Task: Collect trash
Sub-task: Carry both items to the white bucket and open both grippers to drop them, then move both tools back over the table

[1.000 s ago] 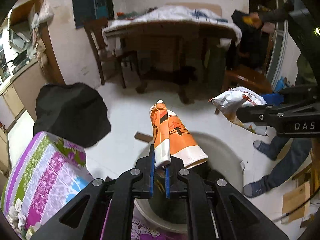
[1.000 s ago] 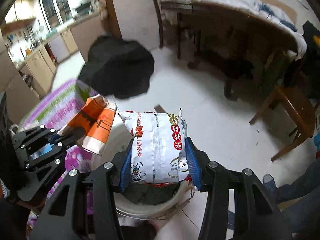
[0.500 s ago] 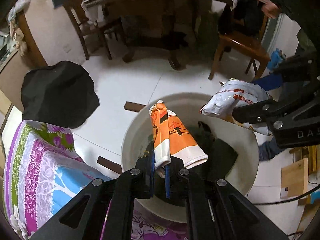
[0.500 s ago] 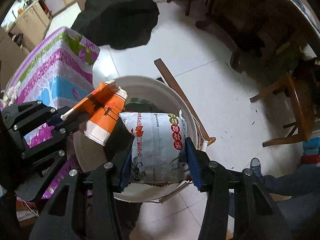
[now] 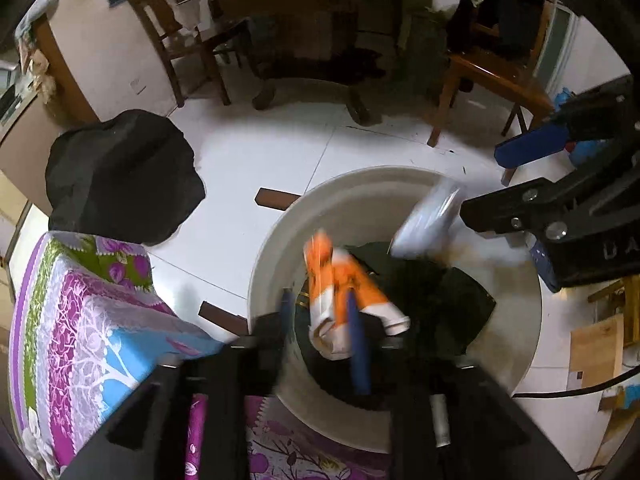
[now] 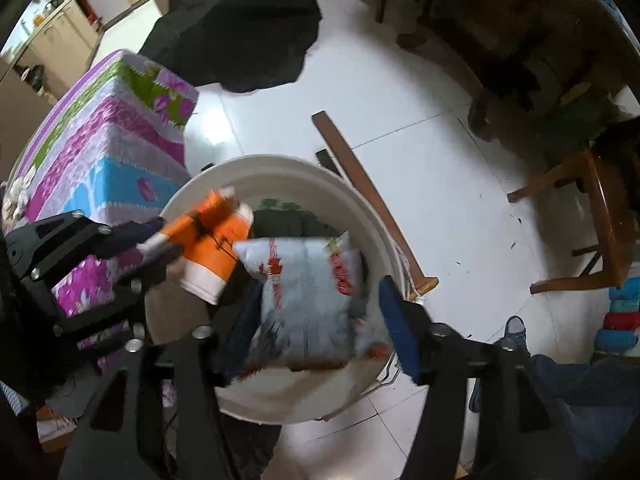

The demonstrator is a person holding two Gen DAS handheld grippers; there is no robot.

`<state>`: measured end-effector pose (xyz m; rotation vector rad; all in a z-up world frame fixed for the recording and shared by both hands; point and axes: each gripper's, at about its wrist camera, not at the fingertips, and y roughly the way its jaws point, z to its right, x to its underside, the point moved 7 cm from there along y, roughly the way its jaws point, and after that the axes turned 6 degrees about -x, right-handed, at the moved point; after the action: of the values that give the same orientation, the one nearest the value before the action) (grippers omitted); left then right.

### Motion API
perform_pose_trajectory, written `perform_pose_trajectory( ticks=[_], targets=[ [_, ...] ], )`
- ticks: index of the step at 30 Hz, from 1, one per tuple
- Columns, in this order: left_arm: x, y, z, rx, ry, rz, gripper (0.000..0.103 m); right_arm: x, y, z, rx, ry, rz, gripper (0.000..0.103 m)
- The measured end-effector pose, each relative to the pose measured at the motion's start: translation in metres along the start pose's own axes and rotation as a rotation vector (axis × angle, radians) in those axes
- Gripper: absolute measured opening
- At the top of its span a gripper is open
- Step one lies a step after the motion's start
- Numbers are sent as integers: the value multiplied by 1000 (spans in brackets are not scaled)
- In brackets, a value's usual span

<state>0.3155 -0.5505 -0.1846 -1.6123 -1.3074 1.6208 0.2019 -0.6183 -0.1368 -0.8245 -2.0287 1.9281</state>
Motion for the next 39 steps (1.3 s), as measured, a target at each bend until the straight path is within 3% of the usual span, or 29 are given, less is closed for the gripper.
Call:
perform_pose_trajectory(
  ticks=[19,25,29,34,39],
  targets=[
    [5,-5,-4,-47,-8,19,39,10,7,-1,24,-2,-4,58],
    [15,-25,-13,-88,-49,77,39,14,3,-5,38,-9,31,58],
    [33,-49,-21,-129,-97,141,41,17,-11,-12,12,10,156,67],
    [70,-83,-32,-204,-168,239,48,28,-37,-33,-52,19,407,83],
    [115,-117,-43,-264,-220,295,49,40,-48,-60,-187,68,504,92]
  ],
)
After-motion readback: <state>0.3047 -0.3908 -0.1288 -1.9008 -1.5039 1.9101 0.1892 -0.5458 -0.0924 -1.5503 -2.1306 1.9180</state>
